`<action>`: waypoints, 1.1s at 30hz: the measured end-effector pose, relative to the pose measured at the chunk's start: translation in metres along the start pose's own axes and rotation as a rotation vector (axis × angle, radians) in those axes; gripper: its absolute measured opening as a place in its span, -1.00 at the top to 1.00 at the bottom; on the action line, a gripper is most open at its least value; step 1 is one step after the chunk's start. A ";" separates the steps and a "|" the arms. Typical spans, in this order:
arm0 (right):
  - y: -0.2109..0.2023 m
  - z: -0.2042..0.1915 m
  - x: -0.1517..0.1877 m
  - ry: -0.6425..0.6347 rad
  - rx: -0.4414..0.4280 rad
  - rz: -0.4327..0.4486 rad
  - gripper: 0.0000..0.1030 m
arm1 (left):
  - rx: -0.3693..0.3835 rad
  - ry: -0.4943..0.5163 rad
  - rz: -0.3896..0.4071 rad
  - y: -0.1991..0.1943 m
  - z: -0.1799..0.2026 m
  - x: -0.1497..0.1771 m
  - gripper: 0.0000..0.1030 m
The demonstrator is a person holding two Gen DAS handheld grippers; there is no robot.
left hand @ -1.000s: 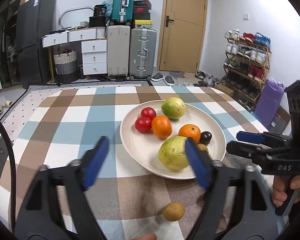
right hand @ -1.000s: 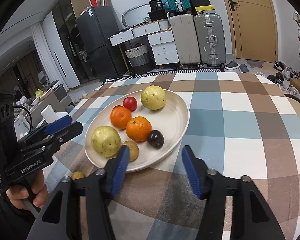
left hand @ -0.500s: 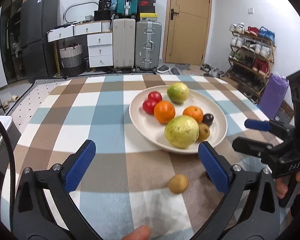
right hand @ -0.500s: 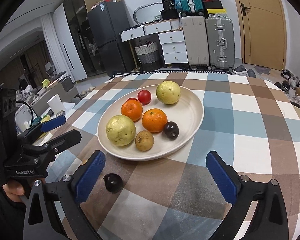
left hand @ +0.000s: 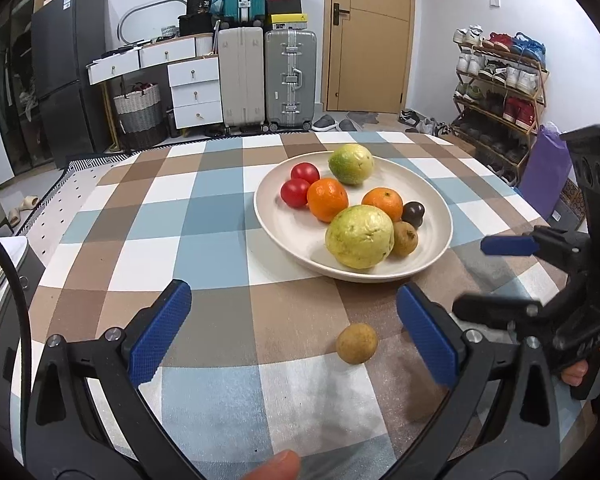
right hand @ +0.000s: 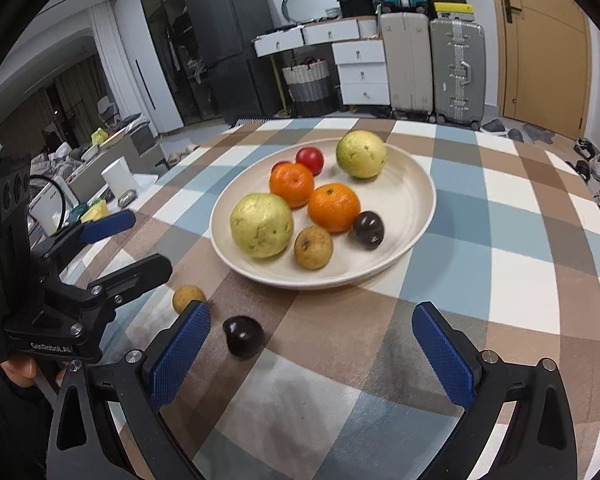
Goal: Organize fruits
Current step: 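Close the left gripper on the small brown fruit while the right gripper grasps the other dark plum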
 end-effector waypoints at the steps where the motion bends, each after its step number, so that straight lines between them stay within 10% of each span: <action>1: 0.002 -0.002 0.001 -0.008 -0.016 -0.016 -0.99 | 0.001 -0.001 0.001 0.000 0.000 0.000 -0.99; 33: 0.023 -0.040 0.012 -0.198 -0.043 -0.110 0.48 | 0.082 -0.028 -0.061 0.008 -0.001 0.001 -0.99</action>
Point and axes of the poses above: each gripper's, at about its wrist camera, not at the fingertips, and y roughly the way its jaws point, z to its right, x to its underside, the point moved 3 cm from there along y, roughly the way its jaws point, and after that the axes turned 1 degree about -x, right-handed, at the moved point
